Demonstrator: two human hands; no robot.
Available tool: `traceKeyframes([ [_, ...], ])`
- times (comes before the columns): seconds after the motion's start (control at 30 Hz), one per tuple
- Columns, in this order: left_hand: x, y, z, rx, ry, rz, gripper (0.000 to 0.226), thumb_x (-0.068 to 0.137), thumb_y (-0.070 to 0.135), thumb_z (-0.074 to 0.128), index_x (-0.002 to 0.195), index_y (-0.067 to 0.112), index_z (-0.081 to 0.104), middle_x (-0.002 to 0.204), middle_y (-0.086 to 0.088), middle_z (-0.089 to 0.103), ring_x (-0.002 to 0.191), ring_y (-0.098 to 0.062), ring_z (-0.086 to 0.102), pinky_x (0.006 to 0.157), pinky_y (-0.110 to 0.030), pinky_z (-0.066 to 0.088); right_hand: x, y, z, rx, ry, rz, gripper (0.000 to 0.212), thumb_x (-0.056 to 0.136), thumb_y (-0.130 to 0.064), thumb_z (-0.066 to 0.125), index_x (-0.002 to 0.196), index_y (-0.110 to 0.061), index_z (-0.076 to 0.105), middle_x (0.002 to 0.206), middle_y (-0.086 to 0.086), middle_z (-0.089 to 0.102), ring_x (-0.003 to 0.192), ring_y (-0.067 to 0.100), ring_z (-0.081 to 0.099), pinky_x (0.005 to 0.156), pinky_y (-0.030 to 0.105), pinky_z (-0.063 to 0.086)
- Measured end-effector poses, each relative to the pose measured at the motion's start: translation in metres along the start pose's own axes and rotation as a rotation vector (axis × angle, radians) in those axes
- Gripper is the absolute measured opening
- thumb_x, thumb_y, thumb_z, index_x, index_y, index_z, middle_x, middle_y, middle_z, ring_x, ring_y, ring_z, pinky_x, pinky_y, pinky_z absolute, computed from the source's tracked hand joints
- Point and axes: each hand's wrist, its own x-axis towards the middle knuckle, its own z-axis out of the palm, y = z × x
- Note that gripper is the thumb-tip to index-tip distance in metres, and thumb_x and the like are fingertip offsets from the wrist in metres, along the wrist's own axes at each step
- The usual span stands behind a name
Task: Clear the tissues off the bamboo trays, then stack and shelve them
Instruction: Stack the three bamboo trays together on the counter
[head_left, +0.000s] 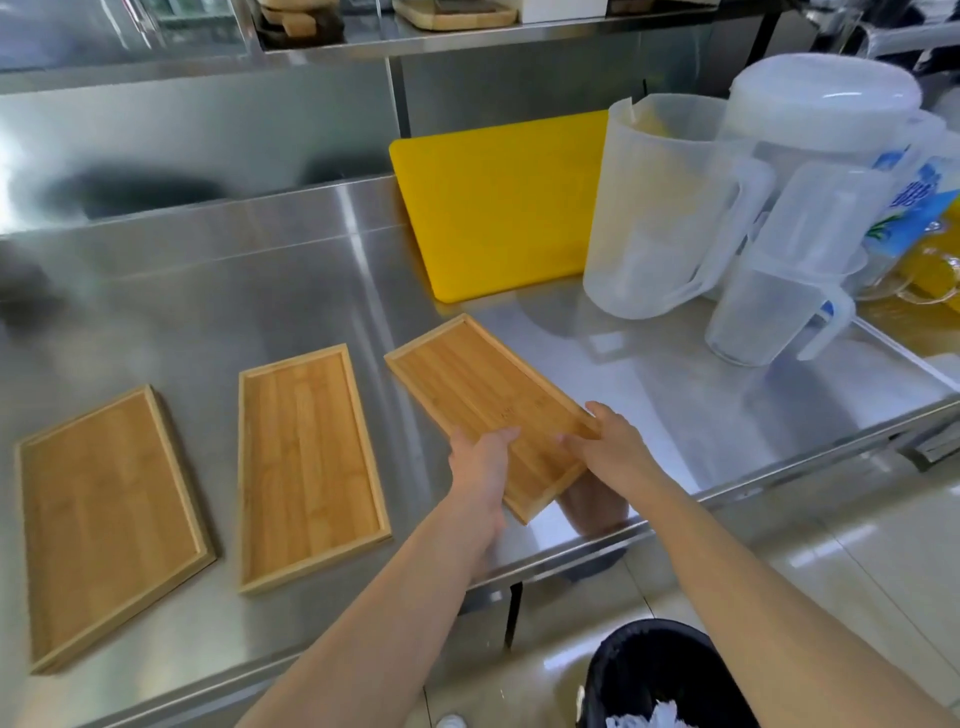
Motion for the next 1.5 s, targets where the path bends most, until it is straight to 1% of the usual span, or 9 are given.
traceKeyframes([
  [0.17, -0.004, 0.013, -0.01, 0.011, 0.055, -0.073, 0.046, 0.085, 0.019, 0.054, 0.129, 0.015, 0.042, 0.121, -0.009, 0.058, 0.098, -0.025, 0.058, 0.074, -0.039, 0.05, -0.003, -0.003, 0.0, 0.185, 0.021, 0.181, 0.062, 0.08, -0.04, 0.059, 0.133, -0.018, 0.035, 0.135, 0.01, 0.042, 0.121, 0.031, 0.041, 0.098, 0.042, 0.038],
  [0.3, -0.009, 0.018, -0.019, 0.076, 0.07, -0.069, 0.036, 0.087, 0.018, 0.053, 0.123, 0.011, 0.048, 0.112, -0.009, 0.061, 0.085, -0.02, 0.057, 0.053, -0.031, 0.042, -0.004, -0.001, -0.001, 0.234, -0.087, 0.253, 0.052, 0.081, -0.04, 0.059, 0.122, -0.012, 0.044, 0.125, 0.009, 0.05, 0.108, 0.028, 0.047, 0.082, 0.035, 0.04],
  [0.5, -0.009, 0.012, -0.031, 0.173, 0.15, -0.043, 0.04, 0.088, 0.019, 0.053, 0.125, 0.007, 0.044, 0.12, -0.013, 0.058, 0.106, -0.029, 0.055, 0.091, -0.043, 0.047, -0.012, -0.008, 0.003, 0.144, -0.167, 0.161, 0.033, 0.089, -0.039, 0.047, 0.108, -0.011, 0.046, 0.103, 0.004, 0.051, 0.091, 0.021, 0.049, 0.07, 0.033, 0.041],
  [0.6, -0.01, 0.015, -0.038, 0.237, 0.159, 0.029, 0.012, 0.09, 0.016, 0.046, 0.094, 0.009, 0.056, 0.089, -0.008, 0.06, 0.083, -0.024, 0.055, 0.073, -0.036, 0.046, -0.018, -0.021, 0.001, -0.03, -0.058, 0.008, 0.028, 0.094, -0.037, 0.036, 0.081, -0.014, 0.046, 0.084, 0.004, 0.052, 0.072, 0.017, 0.05, 0.061, 0.028, 0.038],
  [0.77, -0.018, 0.039, -0.056, 0.266, 0.231, 0.206, 0.019, 0.09, 0.011, 0.045, 0.073, 0.012, 0.054, 0.075, -0.006, 0.051, 0.066, -0.017, 0.044, 0.054, -0.027, 0.034, -0.02, -0.054, -0.004, -0.029, -0.005, -0.085, 0.035, 0.094, -0.034, 0.035, 0.062, -0.018, 0.034, 0.065, -0.001, 0.041, 0.056, 0.014, 0.039, 0.048, 0.027, 0.026],
  [0.93, -0.035, 0.068, -0.091, 0.278, 0.226, 0.347, 0.014, 0.091, 0.013, 0.049, 0.09, 0.016, 0.063, 0.083, 0.003, 0.066, 0.077, -0.013, 0.06, 0.061, -0.024, 0.045, -0.03, -0.088, 0.012, -0.16, 0.035, -0.264, 0.041, 0.095, -0.031, 0.031, 0.059, -0.015, 0.035, 0.061, 0.002, 0.043, 0.057, 0.019, 0.042, 0.05, 0.032, 0.029],
  [1.03, -0.041, 0.075, -0.115, 0.289, 0.199, 0.333, 0.026, 0.092, 0.011, 0.045, 0.114, 0.011, 0.058, 0.106, -0.004, 0.066, 0.098, -0.023, 0.06, 0.09, -0.041, 0.048, -0.035, -0.107, 0.029, -0.232, 0.034, -0.349, 0.041, 0.096, -0.03, 0.028, 0.059, -0.014, 0.037, 0.065, 0.004, 0.046, 0.067, 0.026, 0.048, 0.061, 0.034, 0.035],
  [1.17, -0.04, 0.064, -0.145, 0.262, 0.196, 0.307, 0.032, 0.096, 0.015, 0.036, 0.128, 0.016, 0.044, 0.123, -0.006, 0.057, 0.113, -0.028, 0.052, 0.1, -0.052, 0.041, -0.038, -0.122, 0.062, -0.305, 0.043, -0.454, 0.036, 0.097, -0.031, 0.026, 0.073, -0.009, 0.043, 0.075, 0.008, 0.051, 0.07, 0.028, 0.049, 0.062, 0.034, 0.035],
  [1.5, -0.023, 0.032, -0.212, 0.361, 0.215, 0.345, 0.045, 0.098, 0.018, 0.03, 0.141, 0.025, 0.019, 0.145, -0.004, 0.035, 0.128, -0.022, 0.036, 0.107, -0.04, 0.031, -0.042, -0.119, 0.145, -0.326, 0.012, -0.547, 0.04, 0.097, -0.033, 0.025, 0.087, -0.006, 0.053, 0.062, -0.004, 0.046, 0.058, 0.015, 0.048, 0.055, 0.029, 0.039],
])
